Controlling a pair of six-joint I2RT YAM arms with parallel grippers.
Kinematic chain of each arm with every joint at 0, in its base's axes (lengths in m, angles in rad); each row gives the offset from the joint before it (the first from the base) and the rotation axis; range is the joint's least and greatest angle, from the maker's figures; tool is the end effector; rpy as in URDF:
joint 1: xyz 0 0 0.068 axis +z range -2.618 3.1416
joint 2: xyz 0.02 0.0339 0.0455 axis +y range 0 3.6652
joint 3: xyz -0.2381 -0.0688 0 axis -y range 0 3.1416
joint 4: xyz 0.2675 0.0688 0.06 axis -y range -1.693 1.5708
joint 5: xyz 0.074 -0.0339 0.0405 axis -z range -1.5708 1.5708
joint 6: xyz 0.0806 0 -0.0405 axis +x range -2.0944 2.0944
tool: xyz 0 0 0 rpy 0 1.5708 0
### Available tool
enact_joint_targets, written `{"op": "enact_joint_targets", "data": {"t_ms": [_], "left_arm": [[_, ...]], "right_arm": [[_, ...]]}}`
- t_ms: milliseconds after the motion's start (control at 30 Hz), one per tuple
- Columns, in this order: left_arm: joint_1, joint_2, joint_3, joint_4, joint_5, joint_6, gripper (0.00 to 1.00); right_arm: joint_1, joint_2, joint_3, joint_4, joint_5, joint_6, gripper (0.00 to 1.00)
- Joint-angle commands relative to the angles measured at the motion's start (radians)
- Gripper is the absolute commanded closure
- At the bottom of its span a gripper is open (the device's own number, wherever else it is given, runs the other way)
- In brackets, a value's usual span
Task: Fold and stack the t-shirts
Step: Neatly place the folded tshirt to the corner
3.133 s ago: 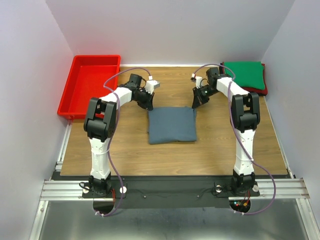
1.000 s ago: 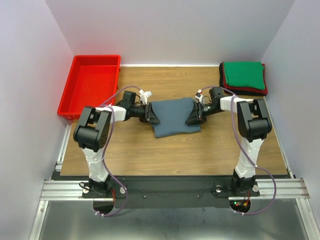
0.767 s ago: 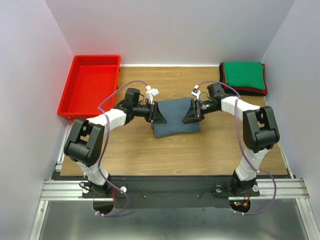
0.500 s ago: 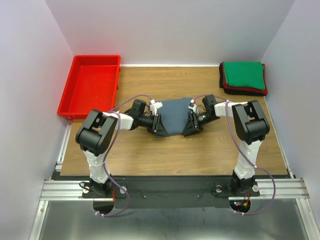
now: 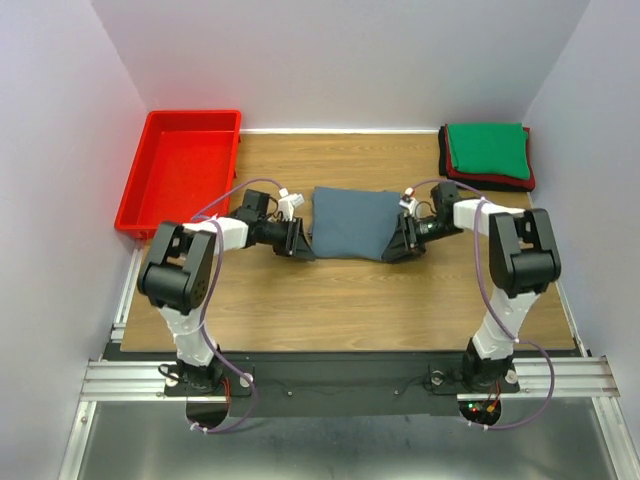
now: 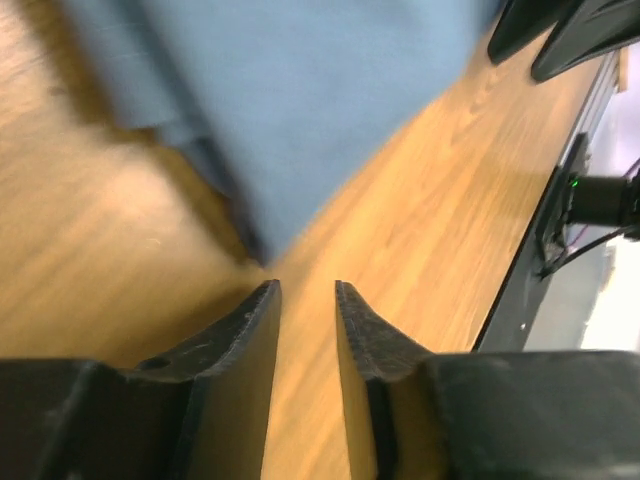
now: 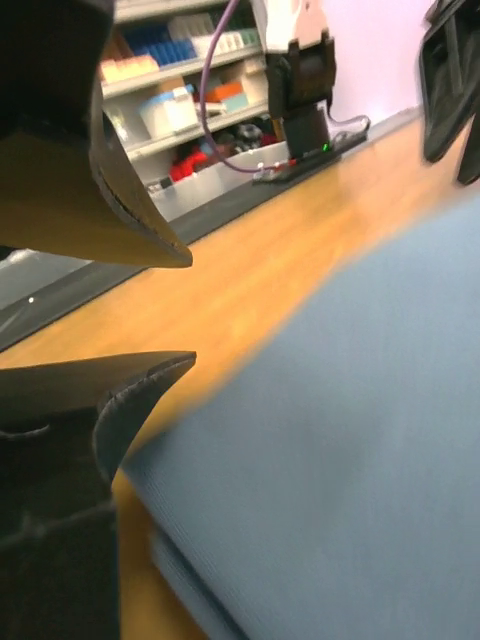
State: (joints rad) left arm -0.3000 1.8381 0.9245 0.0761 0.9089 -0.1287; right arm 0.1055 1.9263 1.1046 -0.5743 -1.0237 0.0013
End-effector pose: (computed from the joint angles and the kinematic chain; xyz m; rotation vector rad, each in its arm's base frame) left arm 0.3409 -0.1720 0.0762 0.6296 2.2651 -1.2918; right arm 0.3399 0.1052 0.0675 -0.2678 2.6346 1.4962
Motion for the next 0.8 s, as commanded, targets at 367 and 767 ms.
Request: {"op": "enact_joint_targets", "data": {"t_ms": [367, 767], "left_arm": [[-0.502, -0.151, 0.293, -0.024, -0.537, 0.747, 0.41], [-0.666, 0.056, 0.335, 0.112, -0.642, 0.997, 0.42]], "right_arm": [[-0.233, -0.222, 0.012, -0.006, 0.143, 0.157, 0.24], [-0.270, -0.239, -0.072, 0.102, 0.269, 0.361, 0.22]]}}
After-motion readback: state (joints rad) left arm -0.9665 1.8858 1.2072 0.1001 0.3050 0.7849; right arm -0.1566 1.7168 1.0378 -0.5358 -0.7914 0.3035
